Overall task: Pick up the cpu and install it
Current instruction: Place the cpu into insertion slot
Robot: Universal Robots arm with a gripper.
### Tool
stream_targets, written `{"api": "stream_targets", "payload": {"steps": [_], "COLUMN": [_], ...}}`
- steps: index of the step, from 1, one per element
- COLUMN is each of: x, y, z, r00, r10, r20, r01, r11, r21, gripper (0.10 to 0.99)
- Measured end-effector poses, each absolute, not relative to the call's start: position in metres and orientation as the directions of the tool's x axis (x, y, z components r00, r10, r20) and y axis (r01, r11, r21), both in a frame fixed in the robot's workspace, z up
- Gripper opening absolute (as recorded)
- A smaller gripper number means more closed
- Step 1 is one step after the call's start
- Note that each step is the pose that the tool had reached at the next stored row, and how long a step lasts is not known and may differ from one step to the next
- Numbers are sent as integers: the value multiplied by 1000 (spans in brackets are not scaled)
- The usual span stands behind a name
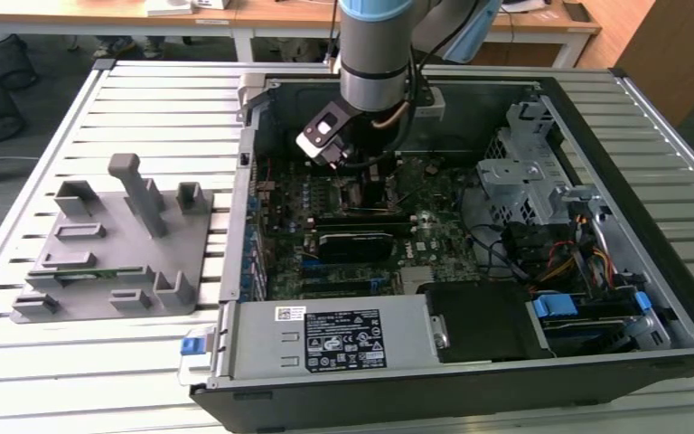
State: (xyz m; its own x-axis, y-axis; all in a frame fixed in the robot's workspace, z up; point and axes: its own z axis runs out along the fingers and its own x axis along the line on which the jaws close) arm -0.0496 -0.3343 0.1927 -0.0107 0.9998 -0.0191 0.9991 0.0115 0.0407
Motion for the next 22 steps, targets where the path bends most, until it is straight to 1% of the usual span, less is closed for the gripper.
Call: {"api": "stream_targets", "payload": {"steps": [13,22], "x": [-50,-50], "y": [-333,-333], "z": [192,199], "r00": [-11,-11], "r10": [1000,1000], "r20": [-17,-26], "r01": [999,999], "r11": [12,12], "r21": [41,41], "gripper": [616,616]}}
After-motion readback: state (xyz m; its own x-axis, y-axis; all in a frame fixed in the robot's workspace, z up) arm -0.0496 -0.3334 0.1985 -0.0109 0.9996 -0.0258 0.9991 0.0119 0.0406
